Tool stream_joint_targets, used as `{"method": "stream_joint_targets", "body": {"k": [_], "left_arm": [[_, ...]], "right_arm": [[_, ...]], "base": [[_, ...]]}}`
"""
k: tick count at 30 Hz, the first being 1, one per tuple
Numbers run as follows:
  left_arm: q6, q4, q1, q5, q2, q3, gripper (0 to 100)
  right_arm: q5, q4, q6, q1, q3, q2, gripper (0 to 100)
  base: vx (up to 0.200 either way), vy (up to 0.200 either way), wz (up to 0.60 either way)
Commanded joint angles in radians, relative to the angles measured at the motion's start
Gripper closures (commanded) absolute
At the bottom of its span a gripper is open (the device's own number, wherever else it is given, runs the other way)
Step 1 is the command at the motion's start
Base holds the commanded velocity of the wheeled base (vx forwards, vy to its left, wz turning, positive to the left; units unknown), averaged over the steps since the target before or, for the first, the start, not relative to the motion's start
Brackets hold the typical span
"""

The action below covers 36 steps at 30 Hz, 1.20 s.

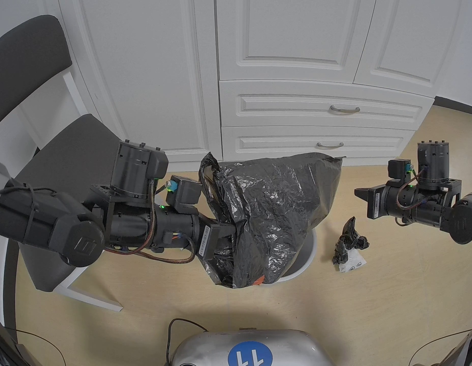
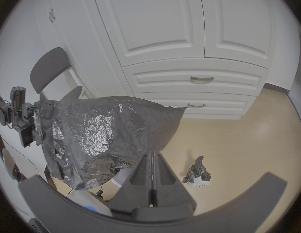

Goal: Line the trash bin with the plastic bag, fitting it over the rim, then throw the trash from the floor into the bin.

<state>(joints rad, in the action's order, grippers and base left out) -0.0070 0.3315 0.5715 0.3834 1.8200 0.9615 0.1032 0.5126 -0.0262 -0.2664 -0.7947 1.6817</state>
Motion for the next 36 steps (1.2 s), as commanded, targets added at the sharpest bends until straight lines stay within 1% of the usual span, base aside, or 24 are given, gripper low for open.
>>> {"method": "stream_joint_targets", "body": {"k": [1, 2, 3, 6, 7, 8, 10, 12, 13, 15, 16, 17, 18, 21, 32, 36], "left_arm": [[-0.007, 0.003, 0.002, 0.002, -0.05, -0.05, 100], [-0.005, 0.003, 0.002, 0.002, -0.056, -0.064, 100], [-0.005, 0.003, 0.002, 0.002, -0.056, -0.066, 100], [-0.011, 0.009, 0.004, 0.003, -0.068, -0.096, 100], [-0.011, 0.009, 0.004, 0.003, -0.068, -0.096, 100], [-0.014, 0.023, 0.004, 0.003, -0.07, -0.107, 100], [-0.041, 0.055, 0.011, 0.003, -0.076, -0.127, 100], [-0.064, 0.086, 0.022, 0.002, -0.076, -0.136, 100], [-0.106, 0.146, 0.038, 0.0, -0.074, -0.145, 100], [-0.136, 0.189, 0.048, 0.0, -0.07, -0.15, 100], [-0.165, 0.239, 0.056, 0.0, -0.062, -0.152, 100], [-0.171, 0.248, 0.059, -0.001, -0.061, -0.152, 100], [-0.202, 0.284, 0.071, -0.001, -0.054, -0.153, 100], [-0.255, 0.311, 0.11, -0.006, -0.041, -0.155, 100], [-0.281, 0.324, 0.134, -0.001, -0.031, -0.179, 100], [-0.286, 0.359, 0.139, -0.001, -0.018, -0.175, 100]], "right_arm": [[0.0, 0.006, -0.035, 0.006, -0.049, 0.104, 100], [-0.002, 0.006, -0.06, 0.006, -0.064, 0.116, 100], [-0.003, 0.006, -0.064, 0.006, -0.067, 0.118, 100], [-0.008, 0.006, -0.158, 0.006, -0.135, 0.158, 100], [-0.008, 0.006, -0.158, 0.006, -0.135, 0.158, 100], [-0.007, 0.006, -0.187, 0.007, -0.153, 0.173, 100], [-0.007, 0.006, -0.205, 0.007, -0.17, 0.191, 100], [-0.007, 0.006, -0.207, 0.007, -0.175, 0.197, 100], [-0.007, 0.006, -0.207, 0.009, -0.178, 0.199, 100], [-0.007, 0.006, -0.207, 0.009, -0.176, 0.199, 100], [-0.008, 0.006, -0.205, 0.009, -0.173, 0.199, 100], [-0.008, 0.004, -0.207, 0.01, -0.173, 0.197, 100], [-0.01, 0.003, -0.204, 0.013, -0.169, 0.197, 100], [-0.008, -0.006, -0.198, 0.026, -0.167, 0.197, 100], [-0.008, 0.003, -0.198, 0.061, -0.187, 0.199, 100], [-0.007, 0.006, -0.201, 0.068, -0.193, 0.2, 100]], "base": [[0.0, 0.0, 0.0], [0.0, 0.0, 0.0], [0.0, 0.0, 0.0], [0.0, 0.0, 0.0], [0.0, 0.0, 0.0], [0.0, 0.0, 0.0], [0.0, 0.0, 0.0], [0.0, 0.0, 0.0], [0.0, 0.0, 0.0], [0.0, 0.0, 0.0], [0.0, 0.0, 0.0], [0.0, 0.0, 0.0], [0.0, 0.0, 0.0], [0.0, 0.0, 0.0], [0.0, 0.0, 0.0], [0.0, 0.0, 0.0]]}}
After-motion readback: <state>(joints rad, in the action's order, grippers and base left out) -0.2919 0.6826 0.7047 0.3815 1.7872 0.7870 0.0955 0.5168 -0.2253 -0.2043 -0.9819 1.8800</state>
